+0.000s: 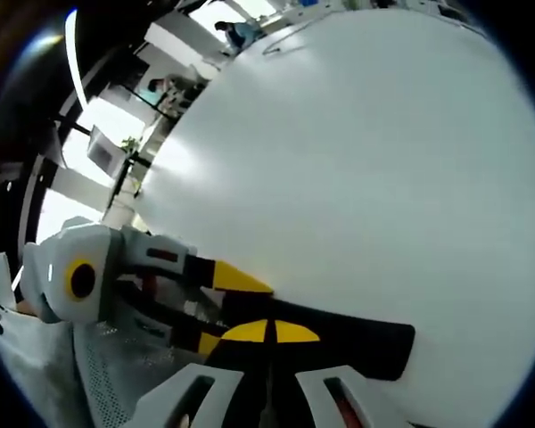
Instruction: Press the specified remote control buttons in sequence, fully releasing each button before pressing the next.
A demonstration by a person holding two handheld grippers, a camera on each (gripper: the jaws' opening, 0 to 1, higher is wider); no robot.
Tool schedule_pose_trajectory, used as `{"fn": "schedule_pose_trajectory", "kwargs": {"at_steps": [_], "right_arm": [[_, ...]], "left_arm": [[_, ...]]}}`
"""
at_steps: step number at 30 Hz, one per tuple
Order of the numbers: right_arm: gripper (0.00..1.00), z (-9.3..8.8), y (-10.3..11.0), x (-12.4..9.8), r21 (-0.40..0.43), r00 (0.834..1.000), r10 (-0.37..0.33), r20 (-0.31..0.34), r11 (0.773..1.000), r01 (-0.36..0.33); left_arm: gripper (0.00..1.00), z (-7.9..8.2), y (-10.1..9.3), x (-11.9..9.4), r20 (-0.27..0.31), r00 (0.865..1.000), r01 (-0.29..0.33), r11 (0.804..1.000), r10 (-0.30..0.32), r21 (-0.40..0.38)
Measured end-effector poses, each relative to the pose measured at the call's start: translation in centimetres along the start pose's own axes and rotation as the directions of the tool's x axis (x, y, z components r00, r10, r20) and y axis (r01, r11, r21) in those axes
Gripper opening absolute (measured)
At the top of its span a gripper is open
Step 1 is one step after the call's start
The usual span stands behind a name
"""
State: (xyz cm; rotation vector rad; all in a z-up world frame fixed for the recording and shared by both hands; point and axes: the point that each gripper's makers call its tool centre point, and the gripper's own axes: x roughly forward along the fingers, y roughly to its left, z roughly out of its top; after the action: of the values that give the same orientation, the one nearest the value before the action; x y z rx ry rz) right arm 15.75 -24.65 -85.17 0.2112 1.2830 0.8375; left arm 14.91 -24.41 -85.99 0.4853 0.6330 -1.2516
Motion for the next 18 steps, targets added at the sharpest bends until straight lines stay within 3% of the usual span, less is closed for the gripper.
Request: {"fn": "schedule_pose_trajectory", "kwargs": {"at_steps": [18], "right_arm": [[0.0,-0.02,0.15,-0.01,-0.022,1.0,-0.003,-0.01,1.0,0.003]], "left_arm": [[0.25,-0.04,0.03,-0.02,-0.005,1.0,0.005,1.0,-0.005,0.006]]}}
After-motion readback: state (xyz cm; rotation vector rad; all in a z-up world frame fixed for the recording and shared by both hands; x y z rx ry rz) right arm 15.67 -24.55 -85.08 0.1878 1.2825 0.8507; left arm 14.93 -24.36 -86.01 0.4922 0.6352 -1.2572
